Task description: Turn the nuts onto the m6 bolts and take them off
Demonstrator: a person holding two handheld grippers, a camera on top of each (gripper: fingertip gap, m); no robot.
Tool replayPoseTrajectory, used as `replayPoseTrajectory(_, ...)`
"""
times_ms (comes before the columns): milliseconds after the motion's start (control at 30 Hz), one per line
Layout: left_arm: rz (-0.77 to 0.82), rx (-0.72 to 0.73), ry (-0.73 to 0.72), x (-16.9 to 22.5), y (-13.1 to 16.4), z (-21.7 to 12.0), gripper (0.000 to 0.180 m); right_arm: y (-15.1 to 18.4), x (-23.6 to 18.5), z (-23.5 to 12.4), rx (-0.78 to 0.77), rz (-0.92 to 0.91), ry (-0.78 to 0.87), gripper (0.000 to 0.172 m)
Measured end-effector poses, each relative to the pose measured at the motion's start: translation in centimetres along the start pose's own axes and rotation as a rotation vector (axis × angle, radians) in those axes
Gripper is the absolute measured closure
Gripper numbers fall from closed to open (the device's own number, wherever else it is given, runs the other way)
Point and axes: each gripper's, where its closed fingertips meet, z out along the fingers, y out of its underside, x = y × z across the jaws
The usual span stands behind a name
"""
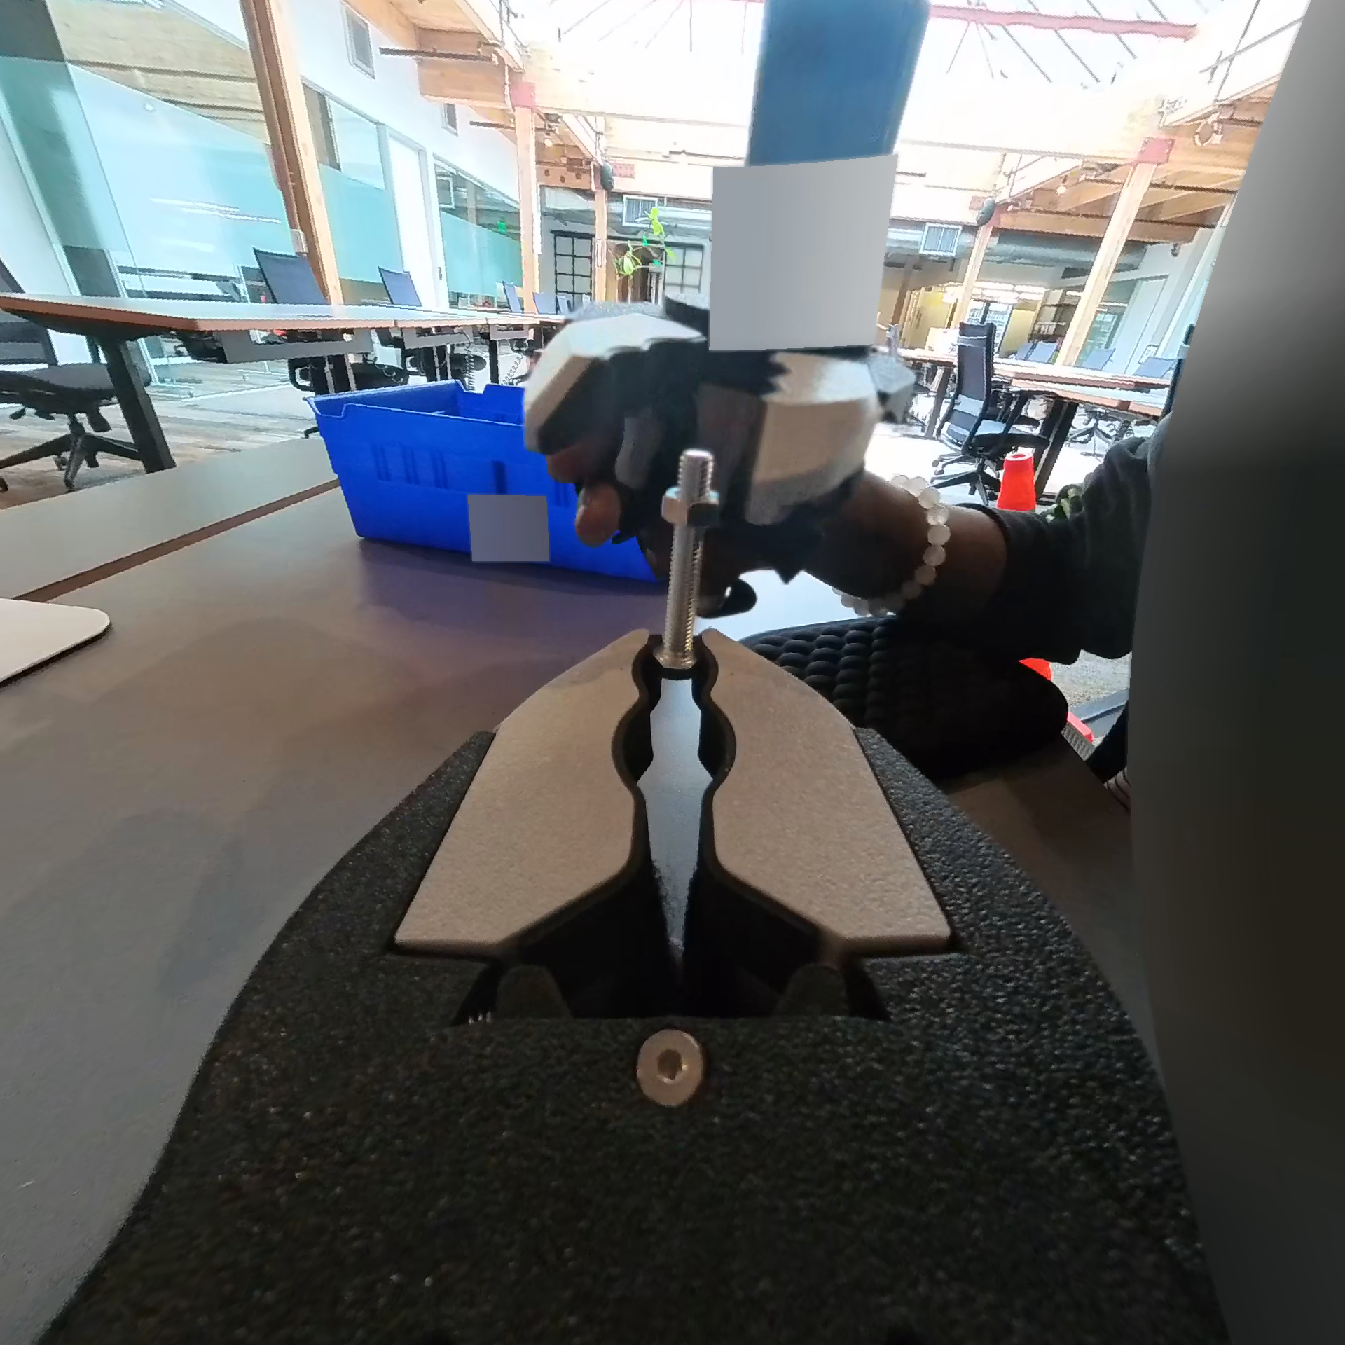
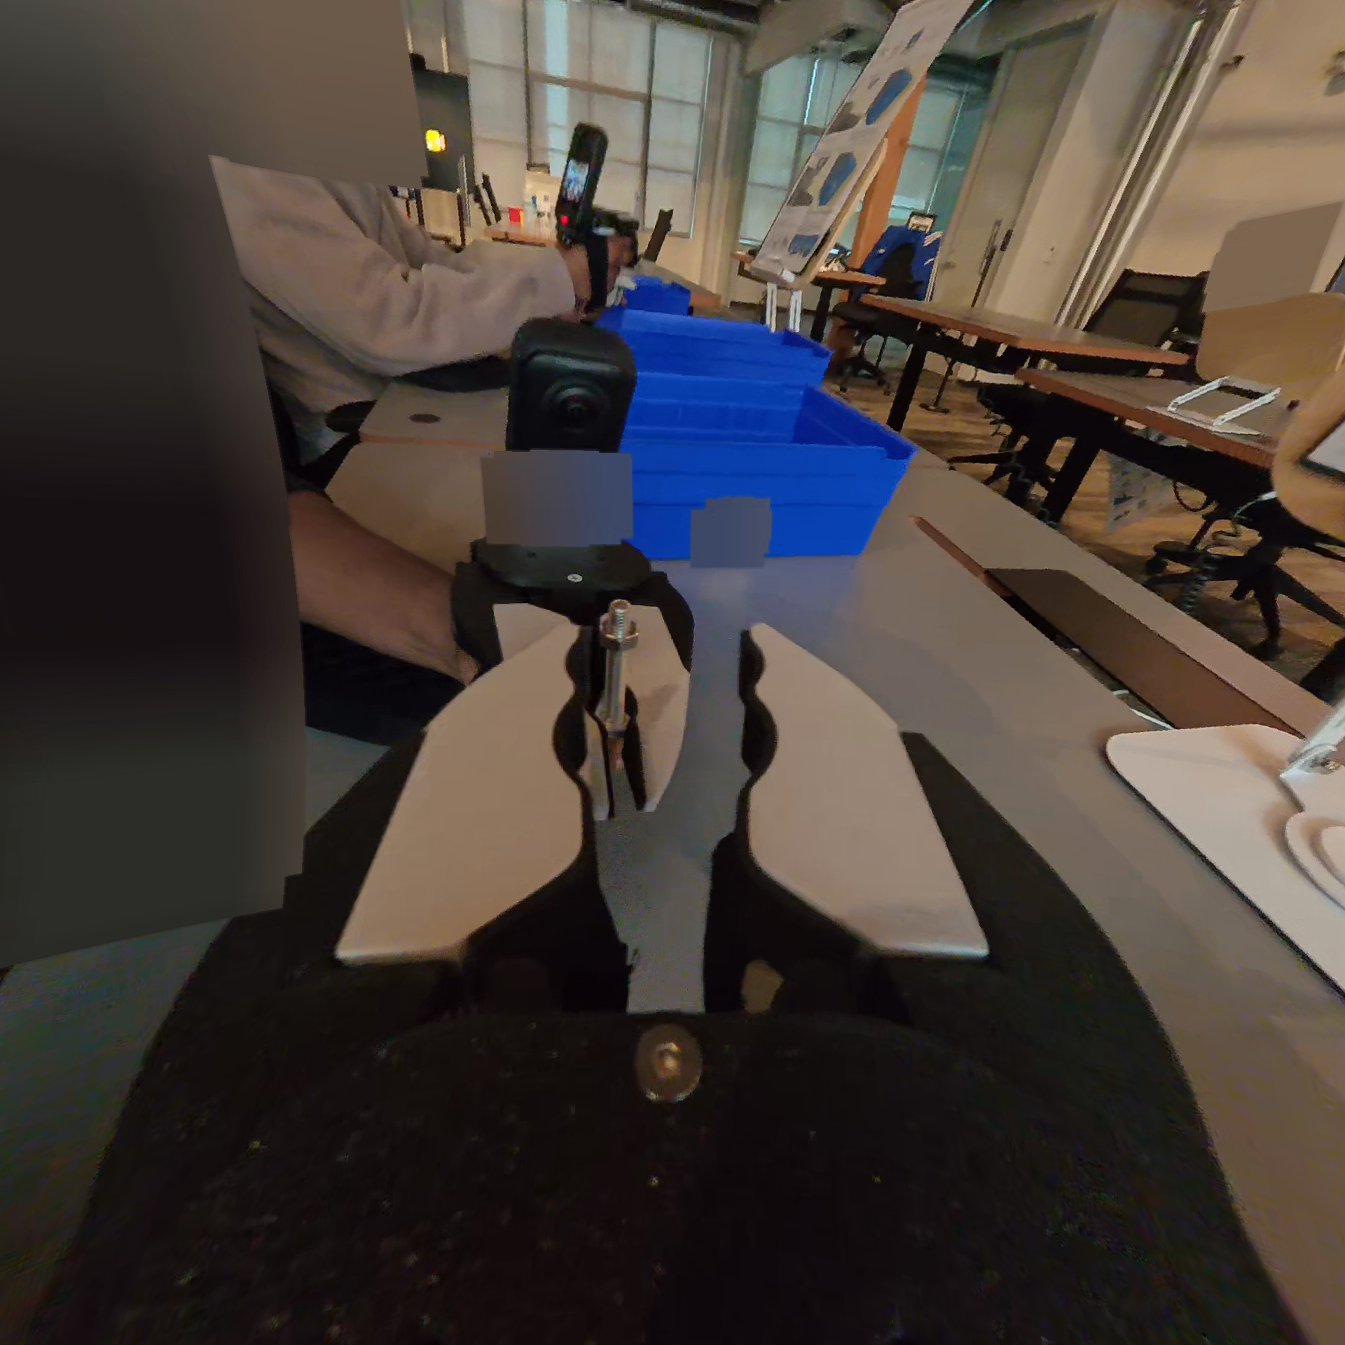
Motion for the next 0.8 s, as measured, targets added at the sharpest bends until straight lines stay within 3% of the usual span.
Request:
replayPoseTrajectory(100,0.002,-0.002,0.001,0.0,0.0,0.0,0.173,0.2,0.0,0.4,-0.012,0.004,0.017,0.123)
replayPoseTrajectory(300,-0.001,0.001,0.001,0.0,0.0,0.0,0.173,-0.4,1.8,-1.0,0.023,0.013,0.077,0.148)
replayPoseTrajectory(500,0.005,-0.003,-0.001,0.0,0.0,0.0,0.173,0.2,0.0,0.4,-0.022,-0.011,0.025,0.121)
replayPoseTrajectory(667,-0.014,0.010,-0.003,-0.2,-0.1,-0.2,0.173,0.0,1.5,-0.6,0.007,0.011,0.070,0.145)
replayPoseTrajectory(800,-0.001,0.000,-0.001,0.0,0.0,-0.1,0.173,-0.1,0.9,-0.5,0.010,-0.001,0.041,0.139)
